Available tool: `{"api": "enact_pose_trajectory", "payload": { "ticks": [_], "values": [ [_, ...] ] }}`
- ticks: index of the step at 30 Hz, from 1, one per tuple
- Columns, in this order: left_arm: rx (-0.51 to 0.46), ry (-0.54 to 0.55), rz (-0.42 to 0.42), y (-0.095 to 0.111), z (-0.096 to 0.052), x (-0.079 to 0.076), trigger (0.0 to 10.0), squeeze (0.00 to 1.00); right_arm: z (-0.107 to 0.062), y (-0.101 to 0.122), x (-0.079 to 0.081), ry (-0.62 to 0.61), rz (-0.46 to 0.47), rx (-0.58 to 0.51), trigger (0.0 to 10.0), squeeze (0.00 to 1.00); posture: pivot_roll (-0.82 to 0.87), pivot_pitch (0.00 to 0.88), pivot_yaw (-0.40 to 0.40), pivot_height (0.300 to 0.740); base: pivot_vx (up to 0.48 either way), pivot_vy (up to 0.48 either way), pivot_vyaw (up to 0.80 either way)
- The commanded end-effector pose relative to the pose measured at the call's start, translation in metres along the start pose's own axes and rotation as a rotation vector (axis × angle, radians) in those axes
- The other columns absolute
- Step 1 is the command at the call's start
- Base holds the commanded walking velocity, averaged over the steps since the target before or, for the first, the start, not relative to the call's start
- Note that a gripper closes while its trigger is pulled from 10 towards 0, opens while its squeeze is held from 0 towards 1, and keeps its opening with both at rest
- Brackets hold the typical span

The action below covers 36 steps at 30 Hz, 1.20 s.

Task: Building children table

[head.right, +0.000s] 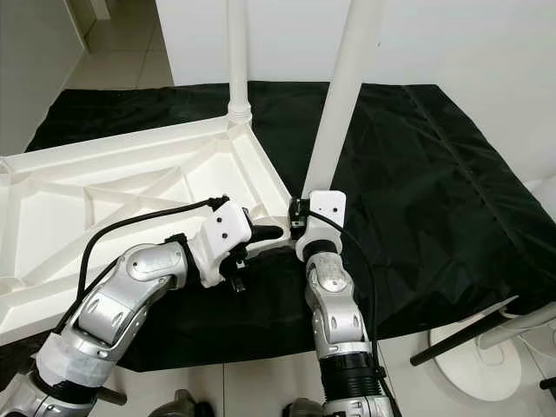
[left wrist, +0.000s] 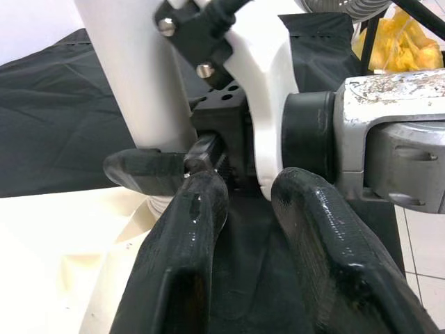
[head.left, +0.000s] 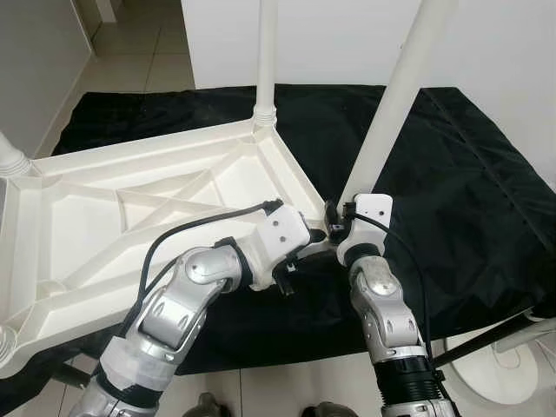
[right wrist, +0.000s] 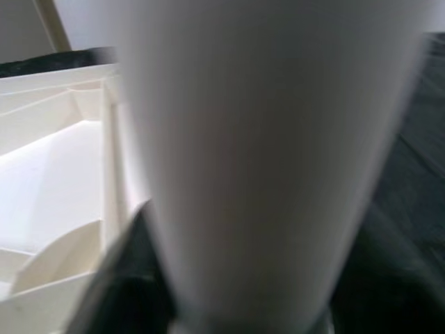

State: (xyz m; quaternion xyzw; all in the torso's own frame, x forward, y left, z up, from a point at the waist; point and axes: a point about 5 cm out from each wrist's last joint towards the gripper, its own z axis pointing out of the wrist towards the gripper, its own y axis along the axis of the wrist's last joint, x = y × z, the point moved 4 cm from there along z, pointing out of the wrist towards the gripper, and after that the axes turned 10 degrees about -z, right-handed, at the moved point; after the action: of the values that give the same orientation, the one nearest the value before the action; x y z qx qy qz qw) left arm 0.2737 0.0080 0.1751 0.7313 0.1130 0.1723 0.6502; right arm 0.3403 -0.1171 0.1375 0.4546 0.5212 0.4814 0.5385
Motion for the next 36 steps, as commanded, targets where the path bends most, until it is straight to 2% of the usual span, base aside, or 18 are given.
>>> {"api": "enact_pose_trajectory", "payload": {
  "ticks": [1,8,10,13,14,16,18,21,24,30,32,33,34,35,36],
  "values": [
    [-0.01,0.088,0.002,0.002,-0.001,0.011,10.0,0.0,-0.004,-0.006,-0.004,-0.007,0.013,0.024,10.0,1.0,-0.14,0.057,0.002,0.74,0.0,0.0,0.0],
    [-0.01,0.09,0.0,0.002,-0.001,0.012,10.0,0.0,-0.004,0.001,-0.005,0.023,0.001,-0.009,10.0,1.0,-0.13,0.064,0.011,0.74,0.0,0.0,0.0],
    [-0.001,0.087,0.008,0.002,-0.003,0.012,10.0,0.0,-0.006,0.003,-0.01,0.091,-0.018,-0.032,10.0,1.0,-0.12,0.066,0.011,0.74,0.0,0.0,0.0],
    [0.002,0.087,0.01,0.001,-0.004,0.012,10.0,0.0,-0.006,0.003,-0.012,0.108,-0.026,-0.037,10.0,1.0,-0.11,0.067,0.011,0.74,0.0,0.0,0.0],
    [0.003,0.087,0.01,0.001,-0.004,0.012,10.0,0.0,-0.006,0.004,-0.014,0.122,-0.031,-0.048,10.0,0.0,-0.11,0.066,0.012,0.74,0.0,0.0,0.0],
    [0.005,0.087,0.01,0.001,-0.005,0.012,10.0,0.0,-0.006,0.005,-0.015,0.152,-0.03,-0.055,10.0,0.0,-0.11,0.066,0.013,0.74,0.0,0.0,0.0],
    [0.009,0.082,0.01,0.0,-0.006,0.011,10.0,0.0,-0.005,0.008,-0.016,0.275,-0.057,-0.088,10.0,0.0,-0.11,0.062,0.014,0.74,0.0,0.0,0.0],
    [0.009,0.082,0.01,0.0,-0.006,0.011,10.0,0.0,-0.005,0.008,-0.016,0.275,-0.057,-0.088,10.0,0.0,-0.11,0.062,0.014,0.74,0.0,0.0,0.0],
    [0.032,0.081,0.014,-0.006,-0.006,0.011,10.0,0.0,-0.001,0.003,-0.015,0.476,-0.147,-0.109,10.0,0.0,-0.11,0.053,0.03,0.74,0.0,0.0,0.0],
    [0.062,0.095,0.017,-0.015,-0.006,0.012,10.0,0.0,0.005,-0.003,-0.01,0.591,-0.191,-0.098,10.0,0.0,-0.11,0.047,0.031,0.74,0.0,0.0,0.0],
    [0.065,0.102,0.022,-0.017,-0.006,0.013,10.0,0.0,0.008,-0.005,-0.009,0.629,-0.242,-0.098,10.0,0.0,-0.1,0.044,0.027,0.74,0.0,0.0,0.0],
    [0.065,0.128,0.033,-0.017,-0.006,0.015,10.0,0.0,0.012,-0.007,-0.009,0.637,-0.267,-0.087,4.5,0.0,-0.09,0.04,0.021,0.74,0.0,0.0,0.0],
    [0.065,0.147,0.041,-0.018,-0.005,0.017,10.0,0.0,0.014,-0.009,-0.01,0.641,-0.282,-0.078,4.0,0.0,-0.09,0.04,0.02,0.74,0.0,0.0,0.0],
    [0.065,0.147,0.041,-0.018,-0.005,0.017,10.0,0.0,0.014,-0.009,-0.01,0.641,-0.282,-0.078,4.0,0.0,-0.09,0.04,0.02,0.74,0.0,0.0,0.0],
    [0.066,0.166,0.04,-0.019,-0.006,0.018,10.0,0.0,0.016,-0.01,-0.01,0.648,-0.298,-0.077,2.3,0.0,-0.09,0.038,0.019,0.74,0.0,0.0,0.0]
  ]
}}
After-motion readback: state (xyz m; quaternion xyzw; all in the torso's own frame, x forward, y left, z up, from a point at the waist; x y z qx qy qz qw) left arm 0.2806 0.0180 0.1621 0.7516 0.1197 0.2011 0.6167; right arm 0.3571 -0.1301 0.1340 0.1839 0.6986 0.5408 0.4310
